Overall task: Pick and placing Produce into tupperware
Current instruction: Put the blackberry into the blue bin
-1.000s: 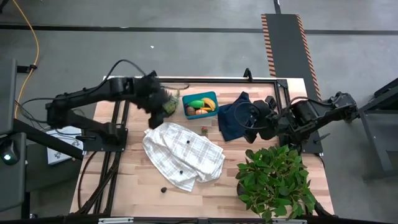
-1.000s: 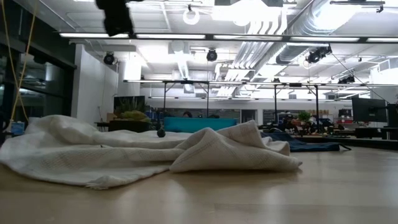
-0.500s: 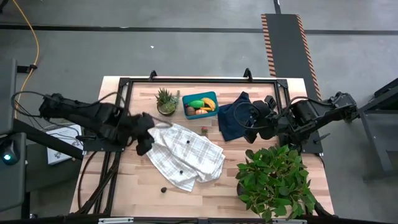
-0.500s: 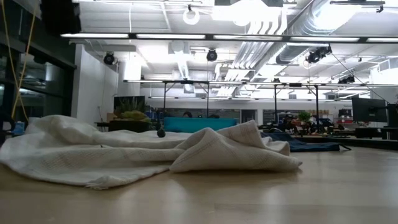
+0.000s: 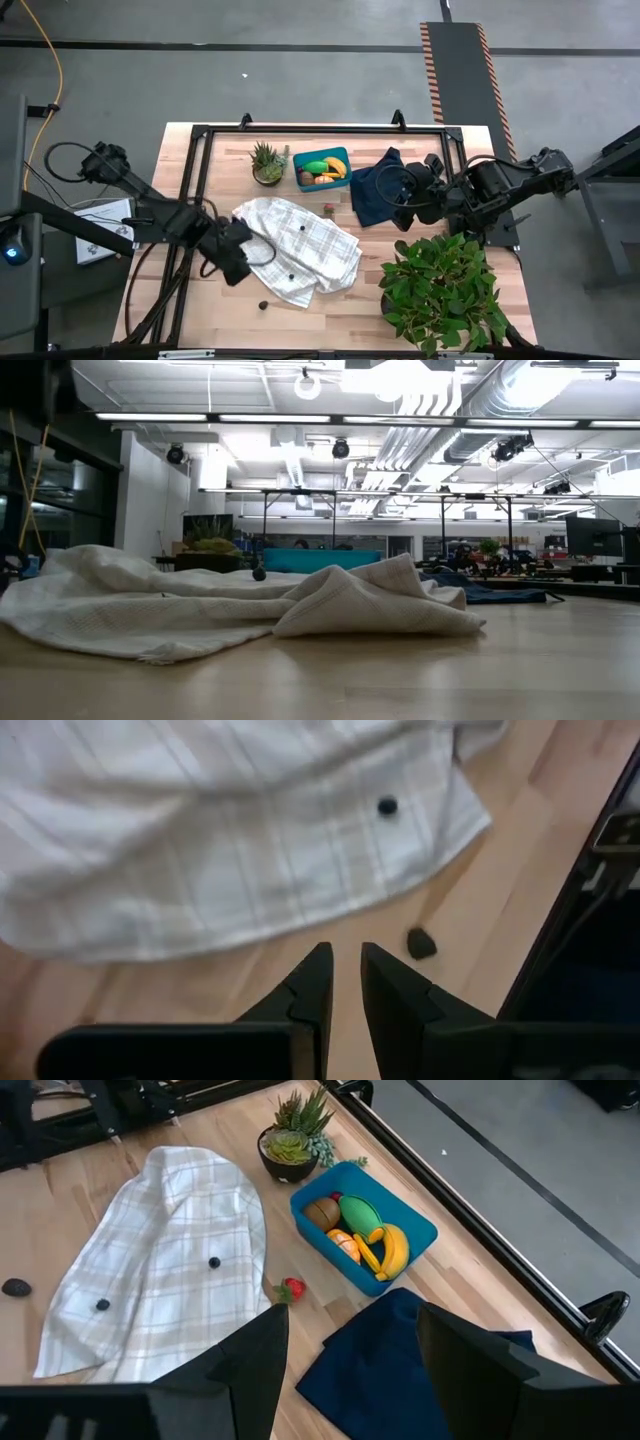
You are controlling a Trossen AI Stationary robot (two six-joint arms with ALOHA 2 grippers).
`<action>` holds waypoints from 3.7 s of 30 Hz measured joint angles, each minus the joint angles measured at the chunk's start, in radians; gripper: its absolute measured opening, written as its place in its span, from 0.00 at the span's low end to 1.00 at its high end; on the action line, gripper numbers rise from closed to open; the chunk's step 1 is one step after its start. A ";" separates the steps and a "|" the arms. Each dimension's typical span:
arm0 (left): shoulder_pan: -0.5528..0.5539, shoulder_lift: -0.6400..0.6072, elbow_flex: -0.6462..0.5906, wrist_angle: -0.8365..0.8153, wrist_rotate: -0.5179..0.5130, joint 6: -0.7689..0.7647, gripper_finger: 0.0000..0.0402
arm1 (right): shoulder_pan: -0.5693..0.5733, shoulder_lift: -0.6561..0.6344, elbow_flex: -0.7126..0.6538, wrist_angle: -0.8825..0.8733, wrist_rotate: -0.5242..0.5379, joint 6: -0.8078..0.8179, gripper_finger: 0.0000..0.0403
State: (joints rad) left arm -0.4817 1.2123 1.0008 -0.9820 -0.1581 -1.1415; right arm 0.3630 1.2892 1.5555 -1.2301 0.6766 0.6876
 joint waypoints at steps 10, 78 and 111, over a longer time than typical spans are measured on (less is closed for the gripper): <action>-0.111 0.140 0.000 0.158 0.013 -0.089 0.12 | 0.000 0.000 0.000 0.000 -0.007 -0.015 0.53; -0.206 0.450 0.000 0.457 0.076 -0.277 0.50 | 0.000 0.000 0.000 -0.118 -0.046 -0.005 0.53; -0.205 0.535 0.000 0.441 0.030 -0.378 0.50 | 0.000 0.000 0.000 -0.113 -0.061 -0.060 0.53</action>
State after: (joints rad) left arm -0.6868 1.7470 1.0004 -0.5415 -0.1281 -1.5191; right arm 0.3626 1.2889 1.5551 -1.3435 0.6159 0.6277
